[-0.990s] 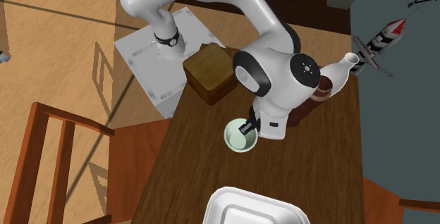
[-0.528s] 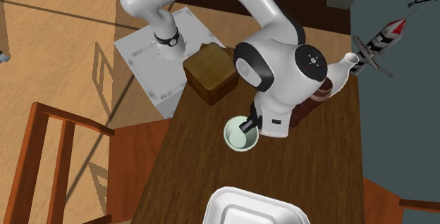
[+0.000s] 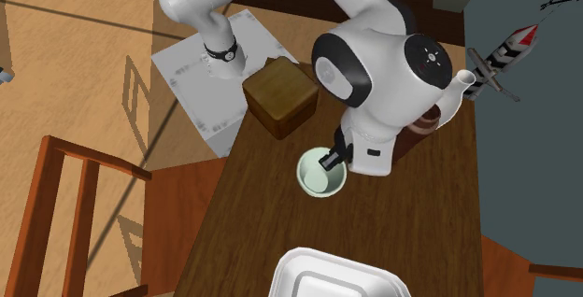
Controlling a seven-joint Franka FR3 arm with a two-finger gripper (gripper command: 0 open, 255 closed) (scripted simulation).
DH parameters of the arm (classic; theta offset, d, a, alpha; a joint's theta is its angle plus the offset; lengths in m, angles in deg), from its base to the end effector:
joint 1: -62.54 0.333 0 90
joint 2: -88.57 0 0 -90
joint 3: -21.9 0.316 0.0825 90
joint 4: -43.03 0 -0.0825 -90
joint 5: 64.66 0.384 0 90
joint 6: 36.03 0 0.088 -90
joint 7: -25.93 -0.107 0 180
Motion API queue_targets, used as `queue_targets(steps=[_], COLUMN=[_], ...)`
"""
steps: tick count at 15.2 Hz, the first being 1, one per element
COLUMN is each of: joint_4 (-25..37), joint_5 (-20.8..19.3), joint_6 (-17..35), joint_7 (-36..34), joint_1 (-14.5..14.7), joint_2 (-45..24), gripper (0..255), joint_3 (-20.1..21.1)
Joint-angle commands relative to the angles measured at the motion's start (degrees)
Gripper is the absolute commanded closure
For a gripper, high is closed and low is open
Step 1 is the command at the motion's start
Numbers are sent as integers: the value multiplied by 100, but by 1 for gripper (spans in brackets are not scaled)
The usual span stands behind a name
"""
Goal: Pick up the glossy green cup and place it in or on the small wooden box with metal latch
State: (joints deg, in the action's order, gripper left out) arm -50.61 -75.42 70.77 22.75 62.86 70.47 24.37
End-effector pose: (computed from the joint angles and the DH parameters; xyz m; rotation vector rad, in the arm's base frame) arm 0.6428 0.0143 0.4292 2.9703 0.0799 -0.1144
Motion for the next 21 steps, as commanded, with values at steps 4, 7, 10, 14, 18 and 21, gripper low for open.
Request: queue_targets(steps=[4,7,10,14,18,21], joint_4=[310,502,711,1017,1359,1642], joint_5=[20,30,38,45,49,49], joint_6=[-362,-578,-799,-1102,-1416,-1661], joint_7=[58,92,126,172,218,253], joint_1=[7,12,17,25,35,44], joint_2=[58,84,99,100,75,39], gripper=[255,255,255,255,255,255], joint_3=[5,7,9,11,12,12])
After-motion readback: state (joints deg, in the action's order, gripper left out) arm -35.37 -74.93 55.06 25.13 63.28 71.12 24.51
